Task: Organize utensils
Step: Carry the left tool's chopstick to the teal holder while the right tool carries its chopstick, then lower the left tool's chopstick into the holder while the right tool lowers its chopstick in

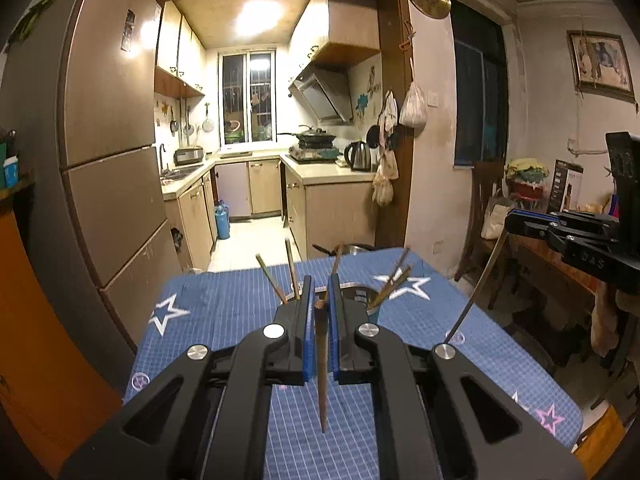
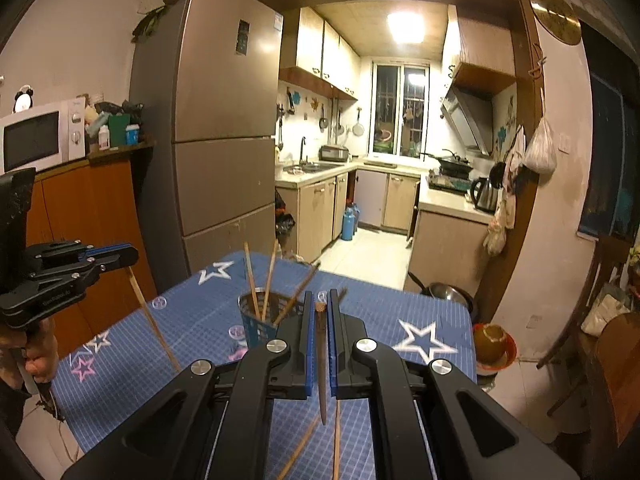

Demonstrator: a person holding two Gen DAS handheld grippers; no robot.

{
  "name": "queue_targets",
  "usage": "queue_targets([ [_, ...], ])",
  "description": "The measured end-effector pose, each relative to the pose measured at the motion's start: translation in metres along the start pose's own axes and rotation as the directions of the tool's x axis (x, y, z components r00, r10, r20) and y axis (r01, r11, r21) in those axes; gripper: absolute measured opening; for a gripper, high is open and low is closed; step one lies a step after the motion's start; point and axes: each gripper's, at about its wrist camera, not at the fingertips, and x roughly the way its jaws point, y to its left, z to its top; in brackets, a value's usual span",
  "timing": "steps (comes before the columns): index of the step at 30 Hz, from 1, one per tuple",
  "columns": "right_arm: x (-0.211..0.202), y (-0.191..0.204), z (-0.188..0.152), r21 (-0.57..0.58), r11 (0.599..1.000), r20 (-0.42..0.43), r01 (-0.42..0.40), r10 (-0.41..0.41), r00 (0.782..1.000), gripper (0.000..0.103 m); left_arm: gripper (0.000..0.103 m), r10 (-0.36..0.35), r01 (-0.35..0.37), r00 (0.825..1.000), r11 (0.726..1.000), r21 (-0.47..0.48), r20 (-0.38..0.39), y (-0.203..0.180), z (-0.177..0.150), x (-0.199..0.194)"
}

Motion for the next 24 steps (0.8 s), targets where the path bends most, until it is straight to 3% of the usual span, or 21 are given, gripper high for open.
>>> queue_targets([
  [16, 0.005, -0.013, 0.100, 0.043, 0.998, 0.081, -0.054, 0.051, 0.995, 0.007, 0.005, 0.041, -0.041, 0.995, 0.999, 0.001, 0.091, 0.000, 0.103, 0.015],
  [24, 0.027, -0.016, 0.136, 0.066, 0.995, 0.103, -0.079, 0.072, 0.992, 0.007, 0.005, 0.040, -0.038, 0.992, 0.999, -0.020, 0.116, 0.004, 0.130, 0.035],
])
